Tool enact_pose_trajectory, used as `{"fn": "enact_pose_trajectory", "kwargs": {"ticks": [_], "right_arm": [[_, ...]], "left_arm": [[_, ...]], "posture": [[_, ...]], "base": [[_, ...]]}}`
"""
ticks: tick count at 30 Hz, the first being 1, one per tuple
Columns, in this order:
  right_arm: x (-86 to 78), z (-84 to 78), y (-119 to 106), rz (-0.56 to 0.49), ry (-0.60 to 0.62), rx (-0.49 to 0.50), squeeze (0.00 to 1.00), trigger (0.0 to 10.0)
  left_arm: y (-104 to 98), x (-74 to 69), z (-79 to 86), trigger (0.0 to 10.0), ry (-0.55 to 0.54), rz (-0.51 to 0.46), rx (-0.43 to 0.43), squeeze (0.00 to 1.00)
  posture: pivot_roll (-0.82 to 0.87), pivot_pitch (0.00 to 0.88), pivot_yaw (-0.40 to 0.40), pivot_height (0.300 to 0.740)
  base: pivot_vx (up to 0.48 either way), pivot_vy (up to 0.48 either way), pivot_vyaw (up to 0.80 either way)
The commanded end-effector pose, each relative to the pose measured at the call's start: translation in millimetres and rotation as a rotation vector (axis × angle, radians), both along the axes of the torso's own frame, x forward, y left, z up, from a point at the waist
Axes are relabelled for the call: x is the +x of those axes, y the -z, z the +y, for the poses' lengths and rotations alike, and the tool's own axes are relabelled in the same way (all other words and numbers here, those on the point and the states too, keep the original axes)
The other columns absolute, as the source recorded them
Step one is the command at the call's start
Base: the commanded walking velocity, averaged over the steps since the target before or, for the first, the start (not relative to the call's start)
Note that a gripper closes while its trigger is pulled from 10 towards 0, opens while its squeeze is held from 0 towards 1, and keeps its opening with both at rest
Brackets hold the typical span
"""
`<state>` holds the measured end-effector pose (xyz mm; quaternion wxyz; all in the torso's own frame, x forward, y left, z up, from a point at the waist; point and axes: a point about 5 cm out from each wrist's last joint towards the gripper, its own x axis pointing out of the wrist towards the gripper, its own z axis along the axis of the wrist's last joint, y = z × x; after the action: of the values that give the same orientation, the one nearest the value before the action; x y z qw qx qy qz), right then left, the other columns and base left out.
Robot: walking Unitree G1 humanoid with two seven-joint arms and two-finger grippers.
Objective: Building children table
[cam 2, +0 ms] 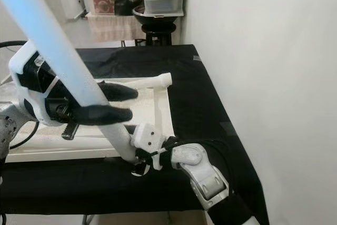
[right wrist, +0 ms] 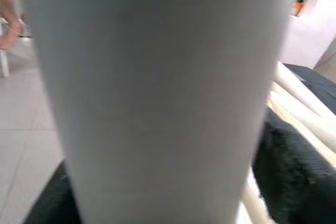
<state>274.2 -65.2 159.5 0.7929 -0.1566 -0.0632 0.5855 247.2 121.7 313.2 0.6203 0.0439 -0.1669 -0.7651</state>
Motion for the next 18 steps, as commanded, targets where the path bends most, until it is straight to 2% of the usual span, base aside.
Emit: {"fn": "enact_pose_trajectory", "kwargs": {"ticks": [1,9,18], "right_arm": [[3.0,-1.2,-11.8,-0.029,0.012,0.044,0.00,0.0],[1.6,-1.5,-12.5,-0.020,-0.013,0.062,0.00,0.0],[4.9,-1.1,-11.9,-0.020,0.013,0.077,0.00,0.0]], "left_arm": [[11.1,-7.3,-9.6,0.0,0.164,0.072,0.046,0.00],[14.1,-8.1,-6.8,0.0,0.201,0.086,0.044,0.00],[11.9,-3.6,-2.6,0.0,0.148,0.072,-0.003,0.00]], "posture": [[-0.11,0.000,0.032,0.740],[-0.12,0.000,0.029,0.740],[-0.12,0.000,0.028,0.740]], "base": [[0.000,0.000,0.00],[0.000,0.000,0.00],[0.000,0.000,0.00]]}}
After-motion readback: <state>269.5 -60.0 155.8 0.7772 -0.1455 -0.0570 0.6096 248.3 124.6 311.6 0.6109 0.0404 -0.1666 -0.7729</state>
